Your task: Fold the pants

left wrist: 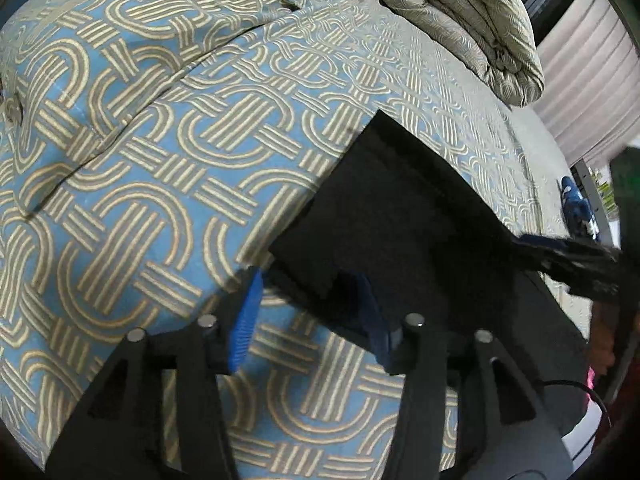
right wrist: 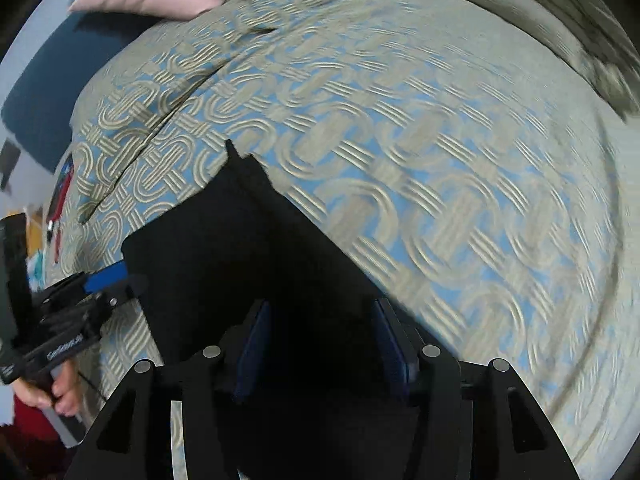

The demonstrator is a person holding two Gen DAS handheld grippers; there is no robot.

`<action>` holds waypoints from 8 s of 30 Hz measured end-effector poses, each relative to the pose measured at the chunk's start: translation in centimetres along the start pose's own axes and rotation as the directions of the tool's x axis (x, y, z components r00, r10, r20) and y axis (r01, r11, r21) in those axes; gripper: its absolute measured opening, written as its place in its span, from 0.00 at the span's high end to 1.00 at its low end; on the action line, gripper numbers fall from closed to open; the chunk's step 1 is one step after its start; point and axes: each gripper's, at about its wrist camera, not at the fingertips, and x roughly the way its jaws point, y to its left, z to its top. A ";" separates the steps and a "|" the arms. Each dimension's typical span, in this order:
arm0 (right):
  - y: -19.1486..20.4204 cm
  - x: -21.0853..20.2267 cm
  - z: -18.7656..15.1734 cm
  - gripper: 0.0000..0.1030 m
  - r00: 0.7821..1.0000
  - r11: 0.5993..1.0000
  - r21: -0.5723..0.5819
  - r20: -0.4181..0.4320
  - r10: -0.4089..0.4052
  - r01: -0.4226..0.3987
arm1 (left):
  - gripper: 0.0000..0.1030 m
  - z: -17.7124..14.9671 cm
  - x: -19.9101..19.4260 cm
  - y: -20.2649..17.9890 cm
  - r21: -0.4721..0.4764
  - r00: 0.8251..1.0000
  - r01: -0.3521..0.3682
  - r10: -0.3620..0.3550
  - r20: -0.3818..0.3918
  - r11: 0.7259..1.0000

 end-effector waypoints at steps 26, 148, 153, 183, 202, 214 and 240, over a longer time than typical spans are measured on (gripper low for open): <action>-5.2 -5.5 -14.1 0.48 0.991 0.939 0.334 0.068 -0.113 0.084 | 0.88 -1.1 -4.6 -9.9 0.303 0.988 -0.073 0.027 0.153 0.950; -15.0 -16.6 -25.2 0.92 0.920 0.786 0.544 0.384 0.077 -0.293 | 0.41 -14.3 -1.6 -22.3 0.663 0.996 0.037 0.027 -0.086 0.748; -16.3 -16.8 -27.7 0.92 0.950 0.812 0.562 0.310 -0.033 -0.155 | 0.41 -14.8 -1.4 -22.5 0.663 0.995 0.050 0.017 -0.094 0.747; -18.8 -11.5 -33.0 0.75 0.980 0.706 0.695 0.200 -0.011 -0.134 | 0.88 -15.1 -3.2 -19.8 0.557 0.986 0.122 -0.038 -0.160 0.822; -16.9 -15.1 -27.9 0.56 0.949 0.785 0.594 0.110 -0.295 0.176 | 0.58 -14.1 -3.1 -18.9 0.412 0.950 0.292 -0.211 -0.231 0.863; -9.8 -10.6 -16.1 0.46 0.983 0.932 0.349 0.111 -0.145 0.098 | 0.93 -14.8 -1.7 -20.7 0.491 0.960 0.267 -0.182 -0.215 0.829; -21.3 -22.3 -37.8 0.37 0.834 0.568 0.810 0.209 -0.510 0.144 | 0.44 -15.2 -3.7 -31.5 0.733 0.956 0.286 -0.233 -0.177 0.617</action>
